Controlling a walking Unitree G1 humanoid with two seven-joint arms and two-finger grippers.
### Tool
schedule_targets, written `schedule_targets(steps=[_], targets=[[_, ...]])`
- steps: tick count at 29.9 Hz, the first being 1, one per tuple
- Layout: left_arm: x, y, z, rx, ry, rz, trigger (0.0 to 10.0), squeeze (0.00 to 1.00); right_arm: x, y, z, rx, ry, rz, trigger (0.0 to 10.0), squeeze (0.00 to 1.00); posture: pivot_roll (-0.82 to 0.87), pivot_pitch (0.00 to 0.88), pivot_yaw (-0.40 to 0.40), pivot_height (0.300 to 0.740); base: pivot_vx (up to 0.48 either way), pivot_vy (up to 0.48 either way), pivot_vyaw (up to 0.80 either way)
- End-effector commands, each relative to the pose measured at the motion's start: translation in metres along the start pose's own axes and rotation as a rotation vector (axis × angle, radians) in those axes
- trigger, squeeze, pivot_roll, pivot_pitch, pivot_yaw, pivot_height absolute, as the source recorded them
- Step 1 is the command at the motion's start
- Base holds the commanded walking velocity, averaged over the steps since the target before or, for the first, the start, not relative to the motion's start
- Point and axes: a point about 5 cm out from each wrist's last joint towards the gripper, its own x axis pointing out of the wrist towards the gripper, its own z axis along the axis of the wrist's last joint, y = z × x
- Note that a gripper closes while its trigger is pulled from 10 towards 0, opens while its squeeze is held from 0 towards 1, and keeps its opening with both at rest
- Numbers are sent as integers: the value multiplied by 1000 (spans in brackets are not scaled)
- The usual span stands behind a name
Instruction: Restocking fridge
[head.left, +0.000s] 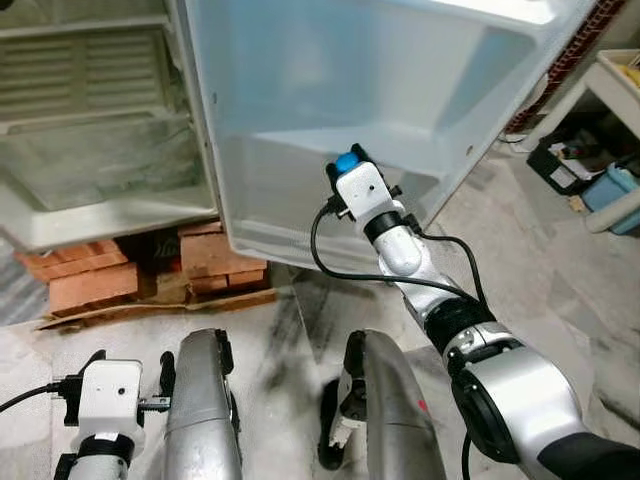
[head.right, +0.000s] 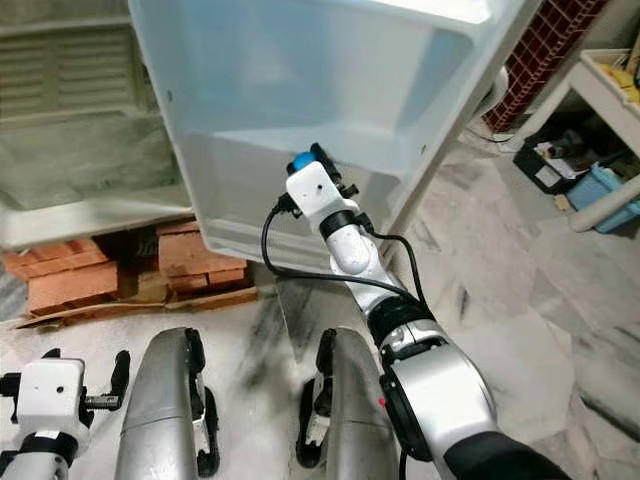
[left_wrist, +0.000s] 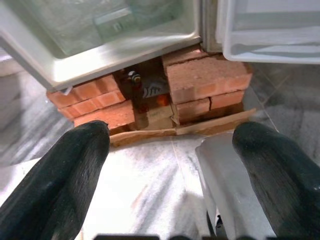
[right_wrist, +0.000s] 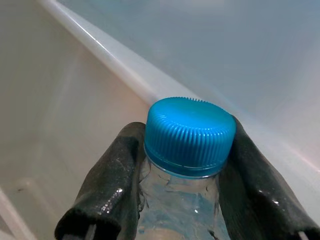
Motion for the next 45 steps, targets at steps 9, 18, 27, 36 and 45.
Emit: schedule_targets(steps=[9, 18, 27, 36, 45], targets=[[3, 2, -1, 18, 11, 17, 10000, 0, -25, -3, -23, -9, 7, 24, 10000, 0, 213, 303, -116, 568, 0, 0, 0], [10, 1, -1, 17, 3, 19, 10000, 0, -38, 22, 0, -108, -261, 192, 10000, 0, 200, 287, -121, 568, 0, 0, 0], [13, -1, 0, 17, -5, 13, 10000, 0, -39, 35, 0, -214, -293, 289, 10000, 0, 200, 289, -117, 568, 0, 0, 0], [6, -1, 0, 15, -1, 17, 10000, 0, -32, 33, -16, -346, -144, 346, 10000, 0, 217, 328, -127, 568, 0, 0, 0], [-8, -1, -3, 8, 25, 16, 10000, 0, -31, 11, -31, -468, -44, 297, 10000, 0, 227, 364, -128, 568, 0, 0, 0]])
